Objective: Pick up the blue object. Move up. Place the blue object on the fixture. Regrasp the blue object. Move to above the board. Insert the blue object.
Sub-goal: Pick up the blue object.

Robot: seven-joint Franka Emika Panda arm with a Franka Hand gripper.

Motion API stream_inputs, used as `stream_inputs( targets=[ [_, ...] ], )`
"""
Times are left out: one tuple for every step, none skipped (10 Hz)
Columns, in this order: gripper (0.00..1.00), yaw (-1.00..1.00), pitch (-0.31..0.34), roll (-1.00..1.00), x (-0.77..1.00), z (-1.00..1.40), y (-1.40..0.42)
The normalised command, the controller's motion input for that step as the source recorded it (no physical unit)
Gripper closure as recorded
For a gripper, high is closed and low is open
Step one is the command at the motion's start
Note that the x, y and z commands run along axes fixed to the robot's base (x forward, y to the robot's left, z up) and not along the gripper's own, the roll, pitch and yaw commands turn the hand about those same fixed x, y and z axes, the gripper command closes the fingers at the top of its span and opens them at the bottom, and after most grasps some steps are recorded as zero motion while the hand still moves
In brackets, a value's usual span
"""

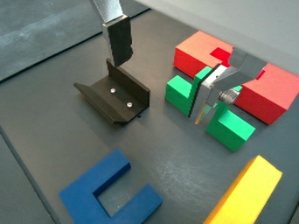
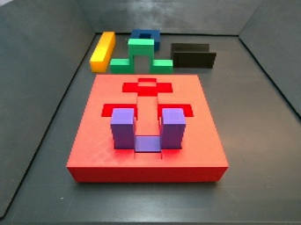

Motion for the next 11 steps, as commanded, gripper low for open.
stream_inputs(
  targets=[
    [0.00, -0.09, 0.000, 0.00, 0.28, -0.43, 0.31],
    [0.00, -0.30, 0.000, 0.11, 0.55, -0.87, 0.45],
    [0.00, -0.30, 0.079, 0.19, 0.78, -0.89, 0.37],
    [0.00, -0.33, 0.000, 0.19, 0.64, -0.89, 0.31],
    [0.00, -0.33, 0.000, 0.17, 0.55, -0.93, 0.28],
    [0.00, -0.26, -0.016, 0.16, 0.54, -0.93, 0.25],
    [0.00, -0.21, -0.009, 0.15, 0.56, -0.92, 0.27],
    [0.00, -0.12, -0.003, 0.15, 0.51, -0.84, 0.25],
    [0.00, 0.00, 0.000, 0.09, 0.00, -0.53, 0.09],
    [0.00, 0.01, -0.009, 0.00, -0.13, -0.27, 0.00],
    [0.00, 0.05, 0.000, 0.00, -0.19, -0.37, 0.00]
  ],
)
